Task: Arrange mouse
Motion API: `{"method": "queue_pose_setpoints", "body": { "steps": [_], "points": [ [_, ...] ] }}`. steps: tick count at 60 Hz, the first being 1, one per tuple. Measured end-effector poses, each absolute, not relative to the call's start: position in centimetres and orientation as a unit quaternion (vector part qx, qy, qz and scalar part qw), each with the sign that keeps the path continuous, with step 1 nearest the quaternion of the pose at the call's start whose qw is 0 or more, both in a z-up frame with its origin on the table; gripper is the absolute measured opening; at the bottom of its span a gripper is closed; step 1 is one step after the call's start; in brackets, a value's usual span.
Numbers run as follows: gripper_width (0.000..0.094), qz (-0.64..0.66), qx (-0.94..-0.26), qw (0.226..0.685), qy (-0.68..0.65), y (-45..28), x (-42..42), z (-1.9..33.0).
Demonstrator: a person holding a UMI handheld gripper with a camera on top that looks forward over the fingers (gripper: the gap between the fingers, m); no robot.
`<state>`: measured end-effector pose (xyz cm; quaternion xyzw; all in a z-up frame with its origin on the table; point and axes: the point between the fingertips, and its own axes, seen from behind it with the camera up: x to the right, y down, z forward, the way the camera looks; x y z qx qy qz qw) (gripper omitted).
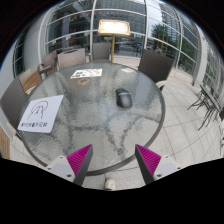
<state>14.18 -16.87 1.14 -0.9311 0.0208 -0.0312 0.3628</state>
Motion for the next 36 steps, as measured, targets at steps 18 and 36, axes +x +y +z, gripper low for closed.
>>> {"method": "queue_pose_setpoints", "body": {
  "steps": [18,36],
  "points": [
    [0.0854,-0.025,-0.931,0.364,0.014,-0.4,19.8,-1.0],
    [0.0488,-0.009,-0.934,0.356,0.035,7.5,20.3,-1.8]
  ]
}}
